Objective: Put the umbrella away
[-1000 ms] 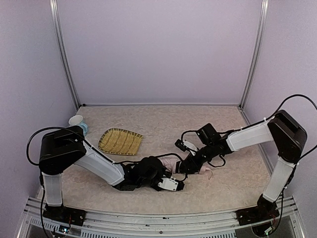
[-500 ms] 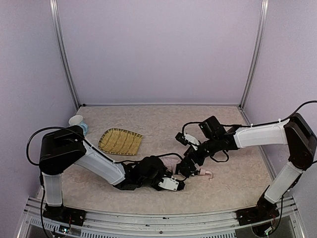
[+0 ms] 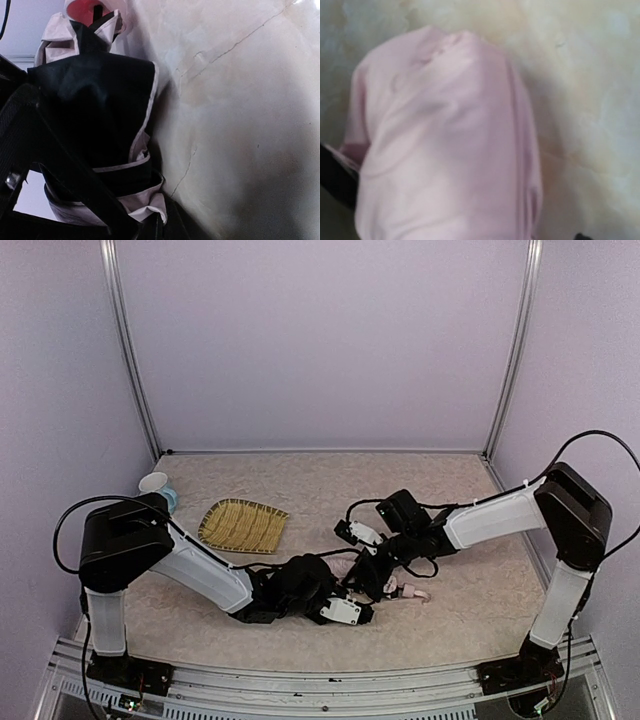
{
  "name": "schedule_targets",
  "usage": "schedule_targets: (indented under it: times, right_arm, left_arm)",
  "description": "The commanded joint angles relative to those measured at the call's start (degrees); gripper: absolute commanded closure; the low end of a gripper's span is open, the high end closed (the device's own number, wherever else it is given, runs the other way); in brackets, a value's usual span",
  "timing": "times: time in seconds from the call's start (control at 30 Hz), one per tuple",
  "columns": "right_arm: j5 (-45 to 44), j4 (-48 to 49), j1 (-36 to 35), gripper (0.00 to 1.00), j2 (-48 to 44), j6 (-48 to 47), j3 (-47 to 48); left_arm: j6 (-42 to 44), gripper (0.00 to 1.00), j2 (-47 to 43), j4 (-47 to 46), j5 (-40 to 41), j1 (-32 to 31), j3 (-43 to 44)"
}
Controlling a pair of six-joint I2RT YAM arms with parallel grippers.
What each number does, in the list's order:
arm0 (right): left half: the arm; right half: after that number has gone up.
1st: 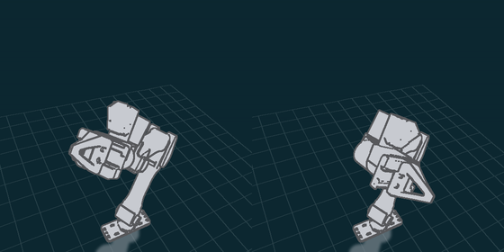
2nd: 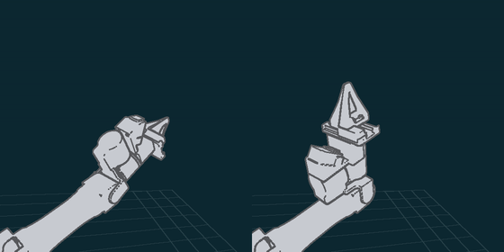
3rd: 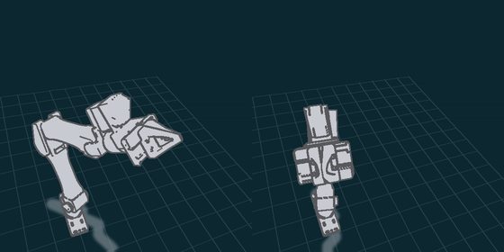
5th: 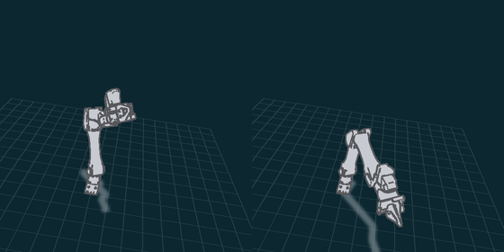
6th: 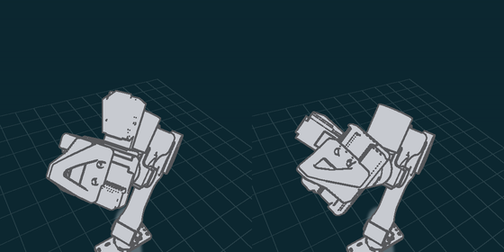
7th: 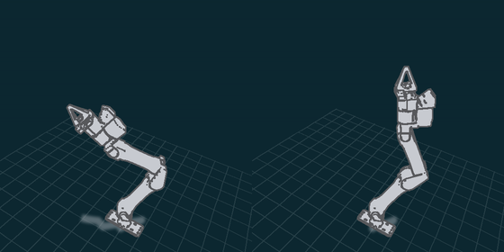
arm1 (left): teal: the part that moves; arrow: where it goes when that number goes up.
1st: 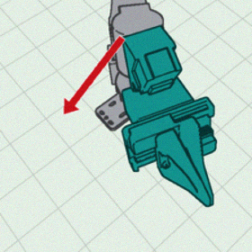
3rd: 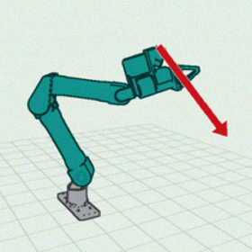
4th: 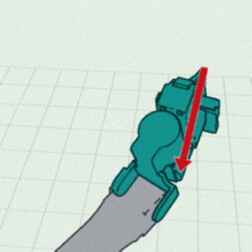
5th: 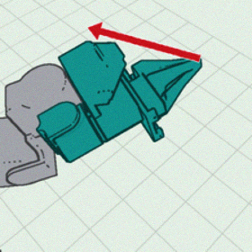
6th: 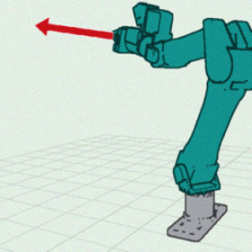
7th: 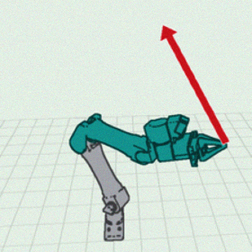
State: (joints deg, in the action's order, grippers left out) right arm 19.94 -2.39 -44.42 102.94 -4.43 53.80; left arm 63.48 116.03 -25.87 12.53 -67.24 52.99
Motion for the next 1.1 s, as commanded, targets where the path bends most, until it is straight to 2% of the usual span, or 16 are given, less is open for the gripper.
schedule_targets:
  times: [0.0, 0.13, 0.23, 0.33, 0.4, 0.43, 0.53, 0.67, 0.73, 0.8, 0.9, 0.93, 1.07]
  right_arm:
    - [0.62, 2.42, 0.48, 0.23, 2.14, 0.55, -1.48]
    - [0.62, 2.59, 1.04, 0.39, 2.78, 0.66, -2.72]
    - [-0.68, 1.91, 1.35, 0.42, 3.43, 0.52, -3.40]
    - [-1.35, 1.53, 1.46, 0.60, 3.65, 0.47, -3.82]
    - [-1.82, 0.93, 1.45, 0.69, 3.95, 0.32, -3.73]
    - [-1.99, 0.61, 1.50, 0.73, 4.10, 0.18, -3.56]
    - [-2.18, 0.35, 1.53, 0.77, 4.12, -0.13, -3.44]
    - [-2.34, -0.01, 1.67, 0.78, 3.62, -0.48, -2.89]
    - [-2.07, 0.24, 1.62, 0.77, 3.18, -0.57, -2.59]
    - [-1.30, 0.99, 1.63, 0.76, 2.67, -0.82, -2.72]
    - [-0.35, 1.14, 1.67, 0.74, 2.28, -1.41, -2.49]
    - [-0.02, 1.17, 1.67, 0.74, 2.29, -1.54, -2.27]
    - [0.84, 1.27, 1.79, 0.74, 2.65, -1.65, -1.61]
  left_arm:
    - [-0.90, 1.00, 3.94, 11.74, -2.63, -0.34, -1.81]
    - [-1.18, 1.00, 3.87, 11.72, -2.60, -0.28, -1.84]
    - [-2.00, 1.00, 3.50, 11.38, -2.41, -0.11, -2.00]
    - [-3.96, 0.99, 1.55, 6.08, -0.02, -0.08, -4.11]
    - [-6.27, 0.86, -0.88, 1.16, 1.15, 0.10, -6.53]
    - [-7.54, 0.75, -2.46, -1.24, 1.39, 0.11, -7.89]
    - [-10.91, 0.48, -9.15, -7.38, 1.07, -0.06, -12.37]
    - [-19.64, 0.34, -20.14, -8.81, -4.23, 0.30, -17.33]
    - [-27.03, 0.33, -25.84, -4.84, -12.84, 2.57, -17.84]
    - [-36.52, 0.36, -29.51, -3.97, -22.59, 7.06, -17.79]
    - [-50.35, 0.53, -29.76, -4.97, -27.23, 13.47, -16.92]
    - [-51.21, 0.56, -28.63, -2.80, -27.72, 13.78, -15.59]
    - [-51.37, 0.59, -20.00, 10.13, -29.08, 13.71, -8.17]
